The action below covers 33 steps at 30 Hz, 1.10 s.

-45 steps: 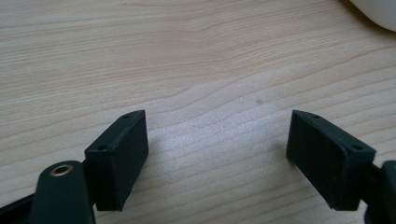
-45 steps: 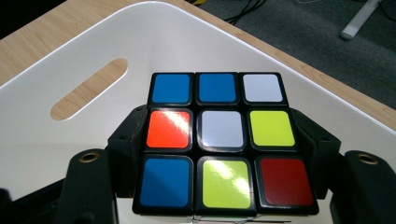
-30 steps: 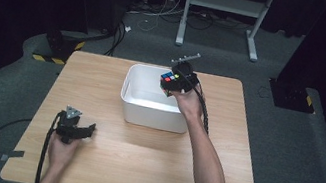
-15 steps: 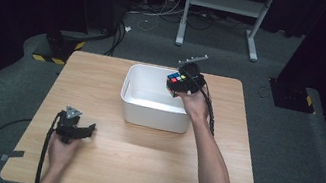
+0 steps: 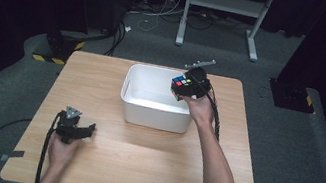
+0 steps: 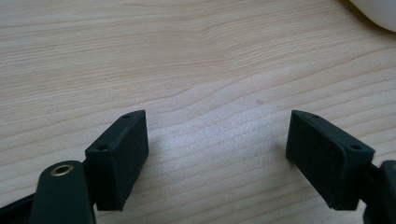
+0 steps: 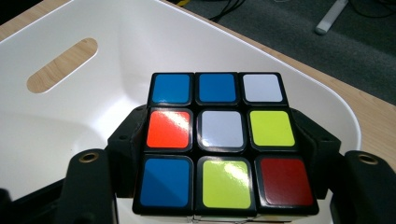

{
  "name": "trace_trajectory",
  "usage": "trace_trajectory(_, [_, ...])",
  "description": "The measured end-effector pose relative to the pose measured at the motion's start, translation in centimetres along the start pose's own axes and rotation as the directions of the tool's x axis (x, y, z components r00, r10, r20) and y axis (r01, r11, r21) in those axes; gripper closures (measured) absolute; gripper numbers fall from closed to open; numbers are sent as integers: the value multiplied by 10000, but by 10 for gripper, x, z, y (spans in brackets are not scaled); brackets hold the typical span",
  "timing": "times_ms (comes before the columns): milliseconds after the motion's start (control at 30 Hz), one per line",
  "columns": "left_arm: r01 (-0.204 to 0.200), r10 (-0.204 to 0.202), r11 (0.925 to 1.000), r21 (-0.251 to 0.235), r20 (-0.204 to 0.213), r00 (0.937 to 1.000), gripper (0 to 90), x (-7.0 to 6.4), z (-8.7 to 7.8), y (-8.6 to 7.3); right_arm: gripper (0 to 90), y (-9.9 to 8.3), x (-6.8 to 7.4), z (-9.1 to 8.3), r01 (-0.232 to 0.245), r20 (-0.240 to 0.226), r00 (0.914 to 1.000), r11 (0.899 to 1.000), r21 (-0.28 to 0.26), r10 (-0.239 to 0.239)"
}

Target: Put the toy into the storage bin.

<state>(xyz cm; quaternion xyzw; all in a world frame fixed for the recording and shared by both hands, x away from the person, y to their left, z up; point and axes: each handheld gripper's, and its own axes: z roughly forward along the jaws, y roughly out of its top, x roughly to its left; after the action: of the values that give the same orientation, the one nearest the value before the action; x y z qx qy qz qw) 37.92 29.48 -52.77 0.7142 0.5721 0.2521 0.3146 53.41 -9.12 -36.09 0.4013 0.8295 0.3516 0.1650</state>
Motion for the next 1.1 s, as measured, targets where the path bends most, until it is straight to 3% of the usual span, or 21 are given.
trace_trajectory(1100, [-2,2,10000,15,-13,10000,212,0,0,0,335,-17,8,-21,215,-390,9990,9987,-452,-232])
